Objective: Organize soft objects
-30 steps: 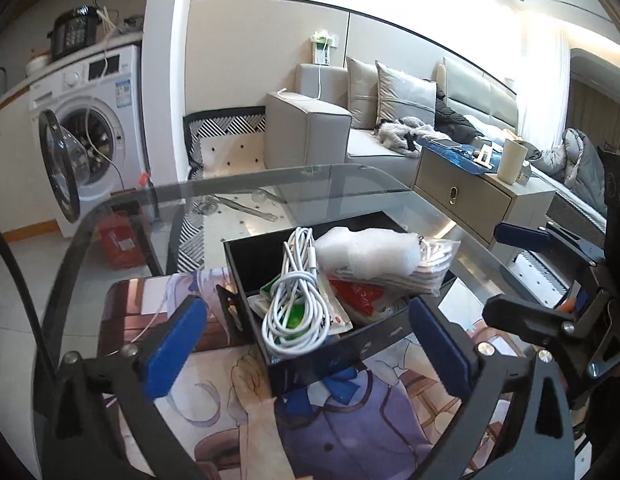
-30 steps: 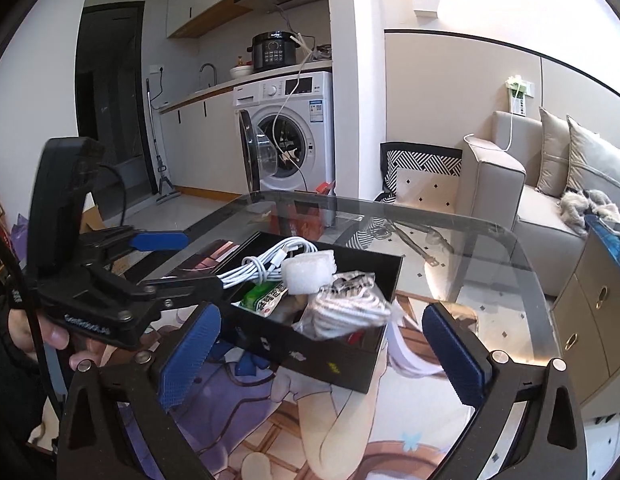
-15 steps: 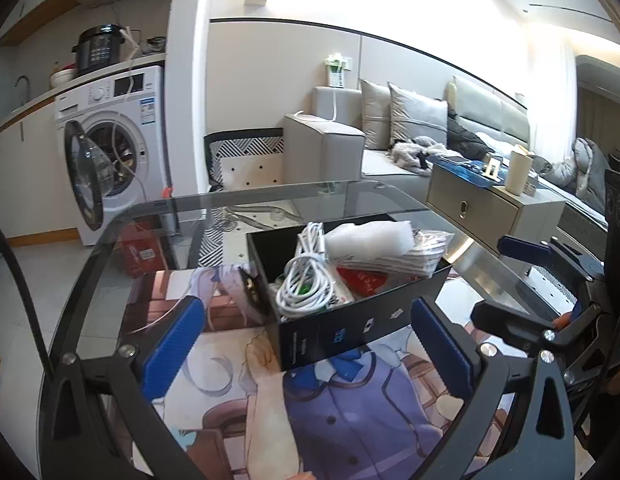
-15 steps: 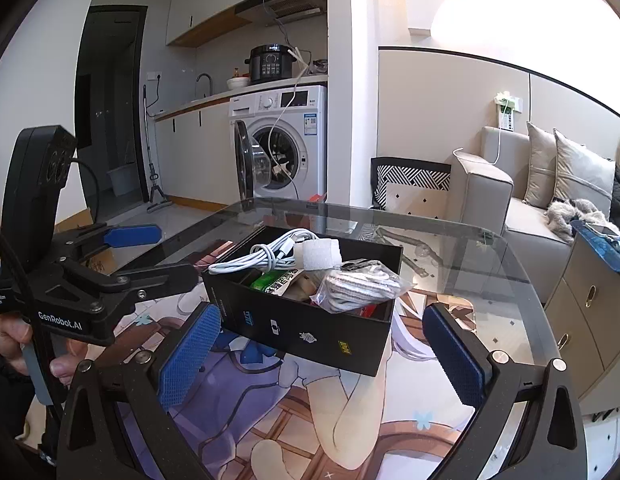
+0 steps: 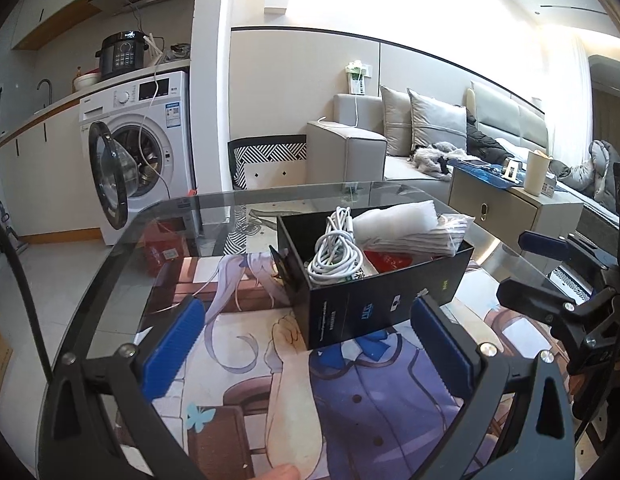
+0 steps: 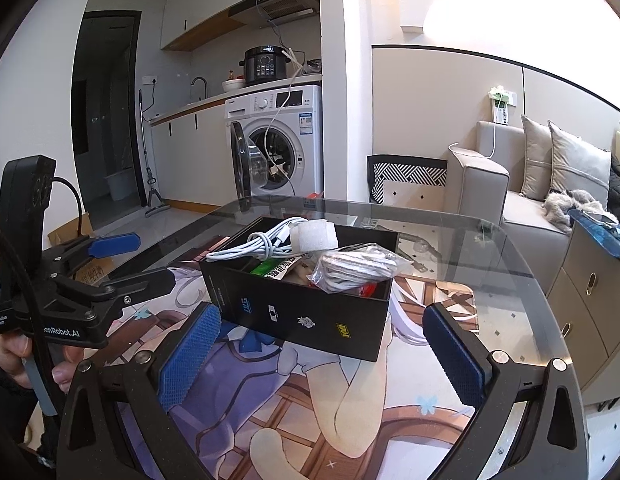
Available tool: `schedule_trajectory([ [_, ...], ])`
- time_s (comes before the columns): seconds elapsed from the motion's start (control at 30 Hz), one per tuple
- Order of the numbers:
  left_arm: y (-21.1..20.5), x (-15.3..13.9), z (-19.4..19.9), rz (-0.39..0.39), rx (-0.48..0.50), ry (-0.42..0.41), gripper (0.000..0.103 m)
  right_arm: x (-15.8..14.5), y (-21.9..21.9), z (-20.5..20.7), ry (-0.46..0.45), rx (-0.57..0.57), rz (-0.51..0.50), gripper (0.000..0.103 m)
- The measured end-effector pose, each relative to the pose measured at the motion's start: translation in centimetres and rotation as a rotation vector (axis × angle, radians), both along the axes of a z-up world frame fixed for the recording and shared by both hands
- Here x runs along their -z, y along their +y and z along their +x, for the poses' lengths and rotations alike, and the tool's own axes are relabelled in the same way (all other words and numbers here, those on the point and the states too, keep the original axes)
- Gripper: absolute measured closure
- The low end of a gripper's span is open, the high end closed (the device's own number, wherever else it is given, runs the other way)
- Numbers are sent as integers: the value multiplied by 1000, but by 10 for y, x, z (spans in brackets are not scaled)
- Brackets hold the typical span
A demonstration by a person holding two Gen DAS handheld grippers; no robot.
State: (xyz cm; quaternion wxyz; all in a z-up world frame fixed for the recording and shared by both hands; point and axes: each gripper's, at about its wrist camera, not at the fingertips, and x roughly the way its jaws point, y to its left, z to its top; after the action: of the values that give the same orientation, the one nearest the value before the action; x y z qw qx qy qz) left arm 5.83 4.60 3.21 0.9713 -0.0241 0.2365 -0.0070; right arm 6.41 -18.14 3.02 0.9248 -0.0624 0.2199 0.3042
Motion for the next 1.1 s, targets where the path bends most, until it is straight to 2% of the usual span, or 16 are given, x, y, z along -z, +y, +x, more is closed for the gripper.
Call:
schedule_trajectory([
  [0.37, 0, 8, 0, 6, -8, -17, 0, 6, 1, 1, 8, -1, 2, 0],
  [0.87, 0, 8, -6, 17, -29, -62, 0, 5, -4, -14, -93, 27, 35, 0],
  [1.1, -2, 6, -14, 24, -38, -95, 0, 4, -4, -16, -105, 30, 38, 0],
])
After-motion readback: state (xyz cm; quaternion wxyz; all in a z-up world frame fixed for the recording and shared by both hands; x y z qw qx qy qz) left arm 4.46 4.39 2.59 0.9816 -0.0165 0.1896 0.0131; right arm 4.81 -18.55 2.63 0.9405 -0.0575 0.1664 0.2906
